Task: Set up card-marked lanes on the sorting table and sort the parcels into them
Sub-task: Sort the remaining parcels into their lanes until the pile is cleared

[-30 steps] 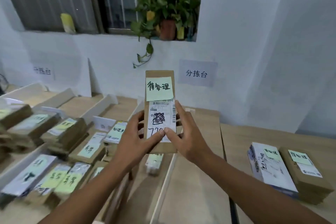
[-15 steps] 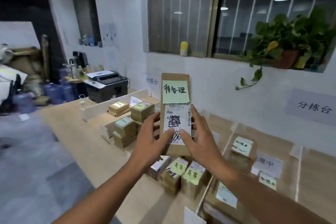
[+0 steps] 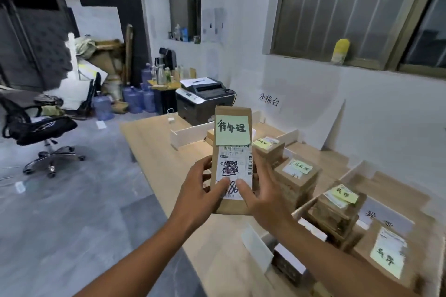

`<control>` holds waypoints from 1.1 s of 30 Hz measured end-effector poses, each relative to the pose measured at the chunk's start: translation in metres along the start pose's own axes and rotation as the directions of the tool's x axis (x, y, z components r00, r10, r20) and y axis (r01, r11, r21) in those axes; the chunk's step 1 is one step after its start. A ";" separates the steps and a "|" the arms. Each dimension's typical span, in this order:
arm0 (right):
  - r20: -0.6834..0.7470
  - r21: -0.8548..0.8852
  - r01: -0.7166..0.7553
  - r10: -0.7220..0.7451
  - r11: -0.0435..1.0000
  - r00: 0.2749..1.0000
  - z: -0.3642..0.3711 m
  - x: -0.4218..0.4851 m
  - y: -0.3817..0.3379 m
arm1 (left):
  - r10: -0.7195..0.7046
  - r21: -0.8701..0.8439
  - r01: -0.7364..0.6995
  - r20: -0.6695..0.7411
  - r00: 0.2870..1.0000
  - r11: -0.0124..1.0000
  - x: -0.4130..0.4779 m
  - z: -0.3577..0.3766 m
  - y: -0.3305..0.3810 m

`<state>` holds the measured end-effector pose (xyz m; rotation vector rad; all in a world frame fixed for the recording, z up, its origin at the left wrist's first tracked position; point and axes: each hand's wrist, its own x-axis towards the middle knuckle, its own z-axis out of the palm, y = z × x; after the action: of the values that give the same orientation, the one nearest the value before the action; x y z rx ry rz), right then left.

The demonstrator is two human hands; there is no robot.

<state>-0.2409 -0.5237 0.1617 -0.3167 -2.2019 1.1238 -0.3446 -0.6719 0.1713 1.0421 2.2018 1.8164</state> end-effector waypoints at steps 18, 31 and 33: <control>-0.093 0.043 -0.401 0.403 0.915 0.910 0.197 0.317 0.183 | -0.236 0.136 0.202 0.328 0.915 0.970 0.389 -0.037 -0.241; -0.344 -0.013 -0.797 0.746 0.603 0.570 0.267 0.454 0.322 | -0.204 0.134 0.162 0.784 0.586 0.978 0.591 0.056 -0.420; -0.350 -0.008 -0.826 0.773 0.563 0.530 0.268 0.471 0.336 | -0.204 0.132 0.168 0.806 0.556 0.977 0.603 0.070 -0.433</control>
<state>-0.7964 -0.2678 -0.0171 -1.6301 -1.8462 1.1934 -0.9575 -0.3004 -0.0363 1.2474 1.6500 0.8705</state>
